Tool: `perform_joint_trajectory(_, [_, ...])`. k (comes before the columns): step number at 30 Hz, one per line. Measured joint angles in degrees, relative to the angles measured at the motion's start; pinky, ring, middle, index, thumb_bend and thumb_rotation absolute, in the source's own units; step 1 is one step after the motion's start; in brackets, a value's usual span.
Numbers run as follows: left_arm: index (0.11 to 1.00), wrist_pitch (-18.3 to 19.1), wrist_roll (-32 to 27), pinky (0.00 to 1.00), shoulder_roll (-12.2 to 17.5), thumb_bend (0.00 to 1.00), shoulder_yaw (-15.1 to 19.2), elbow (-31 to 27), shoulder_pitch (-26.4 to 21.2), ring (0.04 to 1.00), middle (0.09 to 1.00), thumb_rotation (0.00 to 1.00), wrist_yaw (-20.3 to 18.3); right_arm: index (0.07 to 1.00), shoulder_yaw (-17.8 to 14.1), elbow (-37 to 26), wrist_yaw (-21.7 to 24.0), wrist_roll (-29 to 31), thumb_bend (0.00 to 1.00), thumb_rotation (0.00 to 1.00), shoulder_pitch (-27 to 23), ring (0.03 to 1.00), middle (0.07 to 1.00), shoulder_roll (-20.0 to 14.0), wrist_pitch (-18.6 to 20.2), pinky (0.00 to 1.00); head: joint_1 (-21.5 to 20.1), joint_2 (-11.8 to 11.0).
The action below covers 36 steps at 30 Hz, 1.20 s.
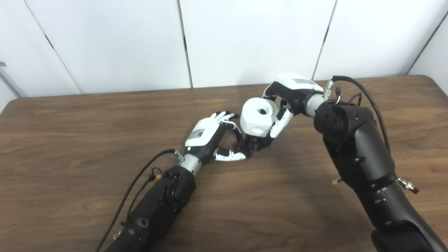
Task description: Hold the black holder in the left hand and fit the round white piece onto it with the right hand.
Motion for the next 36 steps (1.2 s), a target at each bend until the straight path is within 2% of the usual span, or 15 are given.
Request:
perform_joint_trajectory(3, [0.477, 0.0, 0.0, 1.0, 0.0, 0.52, 0.0, 0.1, -0.1, 0.961, 0.891, 0.07, 0.0, 0.488, 0.6, -0.2, 1.2, 0.0, 0.51, 0.15, -0.5, 0.302, 0.399, 0.0, 0.0, 0.21, -0.2, -0.2])
perform_joint_trajectory(8, [0.477, 0.0, 0.0, 1.0, -0.1, 0.52, 0.0, 0.3, -0.2, 0.959, 0.893, 0.07, 0.0, 0.488, 1.1, -0.5, 2.8, 0.0, 0.51, 0.15, -1.5, 0.367, 0.449, -0.2, 0.0, 0.27, -0.2, -0.2])
perform_joint_trajectory(22, [0.477, 0.0, 0.0, 1.0, -0.1, 0.52, 0.0, 0.3, -0.2, 0.958, 0.894, 0.08, 0.0, 0.488, 2.3, -1.3, 3.0, 0.3, 0.51, 0.15, -2.8, 0.347, 0.433, -0.9, -0.1, 0.25, 0.0, -0.1])
perform_joint_trajectory(31, [0.477, 0.2, 0.0, 1.0, -0.1, 0.52, 0.0, 0.0, 0.0, 0.962, 0.895, 0.07, 0.0, 0.487, 2.3, -1.2, 2.7, 1.4, 0.51, 0.15, -2.7, 0.369, 0.456, -1.1, -0.2, 0.27, 0.0, 0.1])
perform_joint_trajectory(36, [0.477, 0.2, 0.0, 1.0, -0.1, 0.52, -0.1, 0.0, 0.0, 0.962, 0.896, 0.08, 0.0, 0.487, 2.1, -0.7, 0.6, 4.0, 0.51, 0.15, -2.6, 0.495, 0.554, -1.1, -0.3, 0.36, 0.0, -0.1])
